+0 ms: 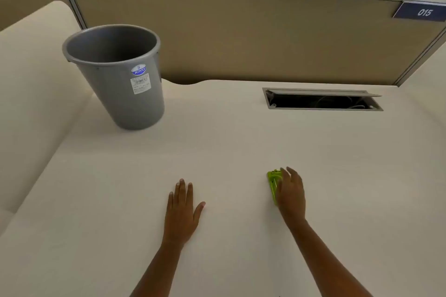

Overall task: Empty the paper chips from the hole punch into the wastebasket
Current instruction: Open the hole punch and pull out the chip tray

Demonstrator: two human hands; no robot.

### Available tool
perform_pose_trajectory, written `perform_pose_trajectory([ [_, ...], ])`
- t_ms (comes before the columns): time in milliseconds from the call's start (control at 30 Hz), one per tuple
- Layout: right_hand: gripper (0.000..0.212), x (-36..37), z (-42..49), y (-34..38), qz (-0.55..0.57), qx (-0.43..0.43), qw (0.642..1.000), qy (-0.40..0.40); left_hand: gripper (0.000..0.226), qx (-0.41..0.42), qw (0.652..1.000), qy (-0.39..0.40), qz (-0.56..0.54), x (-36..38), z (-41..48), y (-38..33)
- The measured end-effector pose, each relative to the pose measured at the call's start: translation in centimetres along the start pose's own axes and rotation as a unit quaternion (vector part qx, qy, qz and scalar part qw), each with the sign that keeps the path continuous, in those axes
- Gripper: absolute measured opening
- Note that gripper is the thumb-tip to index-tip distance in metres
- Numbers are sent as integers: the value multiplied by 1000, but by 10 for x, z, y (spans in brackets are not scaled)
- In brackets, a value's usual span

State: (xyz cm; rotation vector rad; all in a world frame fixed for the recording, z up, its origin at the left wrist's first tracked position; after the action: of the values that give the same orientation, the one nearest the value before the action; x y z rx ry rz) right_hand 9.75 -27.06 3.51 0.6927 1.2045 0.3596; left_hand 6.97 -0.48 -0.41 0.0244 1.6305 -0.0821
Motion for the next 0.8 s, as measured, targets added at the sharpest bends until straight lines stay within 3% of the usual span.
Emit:
perform_pose_trajectory([
  [133,37,-8,5,-34,89,201,976,4,85,-10,1000,-11,-8,-6,0,4],
  [300,34,-5,9,-39,155,276,949,14,75,-14,999,-33,-9,-21,3,3],
  [400,34,-1,9,-38,174,298,938,28,42,-40,994,-62,-75,-21,8,3],
  [500,31,7,1,-33,238,325,915,29,41,-71,980,-72,-174,-19,12,4],
  [600,21,23,-15,-18,380,382,840,60,34,-96,943,-81,-309,-29,12,-3],
  [700,17,41,-31,3,490,435,746,120,29,-110,893,3,-436,-23,18,-15],
  [800,21,52,-47,24,539,479,665,193,31,-114,811,113,-562,-21,19,-35],
])
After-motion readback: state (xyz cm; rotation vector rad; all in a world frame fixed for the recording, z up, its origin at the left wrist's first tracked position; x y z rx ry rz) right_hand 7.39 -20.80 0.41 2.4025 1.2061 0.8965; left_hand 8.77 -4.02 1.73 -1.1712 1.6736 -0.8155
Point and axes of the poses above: each hand's wrist, its own z-axis towards the middle knuckle, its own x-axis out of the palm, y = z × x, the point moved 7 cm from there along z, towards the middle knuckle, and after that the axes turned 13 degrees about z, right-handed, at the moved point
